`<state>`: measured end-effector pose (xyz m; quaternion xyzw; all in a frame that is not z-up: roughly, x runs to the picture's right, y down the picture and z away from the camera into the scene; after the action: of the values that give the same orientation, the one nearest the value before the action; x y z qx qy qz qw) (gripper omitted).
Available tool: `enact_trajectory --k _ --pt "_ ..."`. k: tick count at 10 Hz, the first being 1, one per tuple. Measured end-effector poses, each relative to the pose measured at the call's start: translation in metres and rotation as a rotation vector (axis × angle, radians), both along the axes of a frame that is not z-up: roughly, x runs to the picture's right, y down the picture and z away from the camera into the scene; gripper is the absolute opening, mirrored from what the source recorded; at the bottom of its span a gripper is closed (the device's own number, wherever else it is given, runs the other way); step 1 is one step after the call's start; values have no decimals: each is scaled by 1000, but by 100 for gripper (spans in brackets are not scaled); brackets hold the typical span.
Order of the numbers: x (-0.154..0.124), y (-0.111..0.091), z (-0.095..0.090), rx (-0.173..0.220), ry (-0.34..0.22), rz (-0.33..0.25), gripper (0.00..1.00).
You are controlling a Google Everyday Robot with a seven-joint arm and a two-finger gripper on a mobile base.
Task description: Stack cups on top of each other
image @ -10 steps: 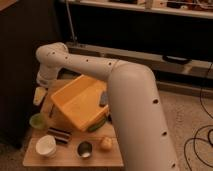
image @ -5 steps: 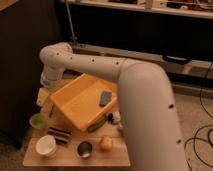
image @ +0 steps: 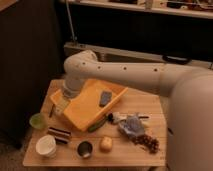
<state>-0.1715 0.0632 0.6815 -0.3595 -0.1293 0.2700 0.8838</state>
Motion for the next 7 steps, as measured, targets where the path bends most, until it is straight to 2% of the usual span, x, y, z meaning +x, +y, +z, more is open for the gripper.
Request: enact_trajectory --k 2,3,7 --pt "42 16 -14 -14 71 33 80" --pt "68 28 -21 -41 141 48 80" --pt "71 30 -22 -47 154 49 80"
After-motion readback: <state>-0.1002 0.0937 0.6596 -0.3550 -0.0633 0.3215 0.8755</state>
